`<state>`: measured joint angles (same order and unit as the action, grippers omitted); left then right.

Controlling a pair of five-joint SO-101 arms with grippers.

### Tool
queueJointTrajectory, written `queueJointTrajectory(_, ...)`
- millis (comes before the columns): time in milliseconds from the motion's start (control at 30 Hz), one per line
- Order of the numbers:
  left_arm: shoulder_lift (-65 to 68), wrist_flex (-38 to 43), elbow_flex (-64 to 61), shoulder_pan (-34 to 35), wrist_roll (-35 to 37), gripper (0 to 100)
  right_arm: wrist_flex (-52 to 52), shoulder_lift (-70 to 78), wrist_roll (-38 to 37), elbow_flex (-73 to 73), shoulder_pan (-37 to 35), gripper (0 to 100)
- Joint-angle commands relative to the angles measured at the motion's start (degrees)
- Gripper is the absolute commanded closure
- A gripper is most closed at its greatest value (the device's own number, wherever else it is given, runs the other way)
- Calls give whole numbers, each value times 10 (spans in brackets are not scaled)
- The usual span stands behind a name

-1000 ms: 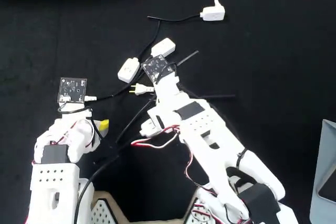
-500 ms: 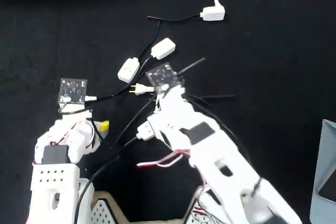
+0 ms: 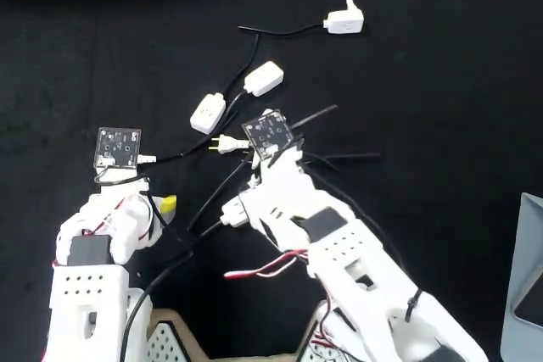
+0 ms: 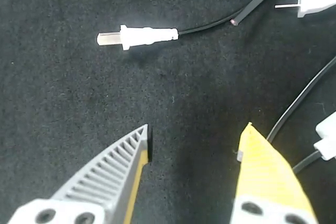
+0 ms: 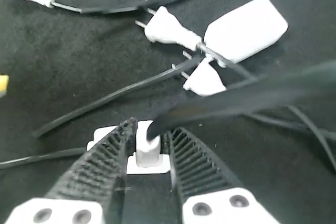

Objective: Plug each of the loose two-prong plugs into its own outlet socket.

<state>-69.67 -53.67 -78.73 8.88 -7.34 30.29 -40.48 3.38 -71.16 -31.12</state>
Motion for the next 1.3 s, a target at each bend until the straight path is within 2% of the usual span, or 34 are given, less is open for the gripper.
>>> queueJointTrajectory(0, -7, 10, 1, 5, 0, 726, -11, 27, 8, 14, -4, 987)
queueJointTrajectory(233, -7, 10, 1, 5, 0, 726, 18, 39, 10, 25, 1, 987)
queueJointTrajectory(400, -7, 10, 2, 5, 0, 726, 87, 44, 64, 65, -3, 986)
queueJointTrajectory(567, -7, 10, 2, 5, 0, 726, 57, 44, 63, 39, -4, 986)
queueJointTrajectory(767, -7, 10, 2, 5, 0, 726, -21, 44, -20, -19, -4, 986)
queueJointTrajectory(900, -7, 10, 2, 5, 0, 726, -27, 44, -76, -33, -4, 986)
queueJointTrajectory(1267, -7, 10, 2, 5, 0, 726, -25, 44, -112, -51, -4, 987)
